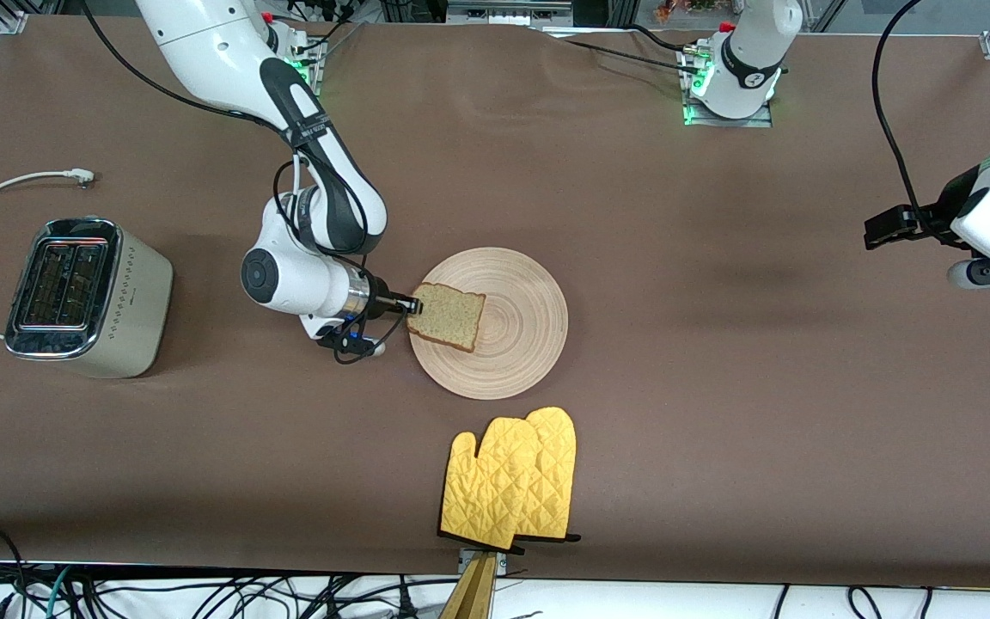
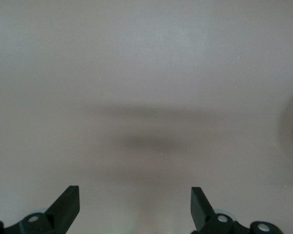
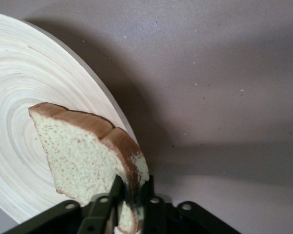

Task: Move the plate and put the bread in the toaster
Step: 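Move the right gripper to the bread slice on the plate, then close the right gripper on the bread slice edge, then lift the bread with the right gripper over the toaster slot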

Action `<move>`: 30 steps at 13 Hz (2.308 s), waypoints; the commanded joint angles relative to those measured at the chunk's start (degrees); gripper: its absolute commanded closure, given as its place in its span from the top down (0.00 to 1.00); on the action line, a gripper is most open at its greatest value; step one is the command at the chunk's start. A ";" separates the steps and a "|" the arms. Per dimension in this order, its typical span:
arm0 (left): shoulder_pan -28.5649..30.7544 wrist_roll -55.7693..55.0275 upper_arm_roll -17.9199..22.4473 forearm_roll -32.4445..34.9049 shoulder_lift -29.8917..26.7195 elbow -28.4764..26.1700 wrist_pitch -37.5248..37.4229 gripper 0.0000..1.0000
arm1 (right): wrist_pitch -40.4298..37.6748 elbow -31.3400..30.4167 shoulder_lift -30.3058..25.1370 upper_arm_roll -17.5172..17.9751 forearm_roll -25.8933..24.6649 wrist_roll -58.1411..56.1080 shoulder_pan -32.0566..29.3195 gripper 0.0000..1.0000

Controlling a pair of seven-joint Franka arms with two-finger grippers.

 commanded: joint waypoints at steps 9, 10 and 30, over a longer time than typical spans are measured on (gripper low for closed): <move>0.49 1.32 -0.08 -0.94 0.32 1.04 -1.02 1.00 | -5.28 1.58 -1.78 -0.28 -11.18 -0.16 0.01 0.00; 0.49 1.32 -0.08 -0.94 0.32 1.04 -1.02 1.00 | -6.51 2.46 -1.78 -0.28 -13.81 0.10 -0.08 0.00; 0.49 1.32 -0.08 -0.94 0.41 1.04 -1.02 1.00 | -41.73 17.76 -8.44 -13.28 -30.00 0.81 -0.16 0.00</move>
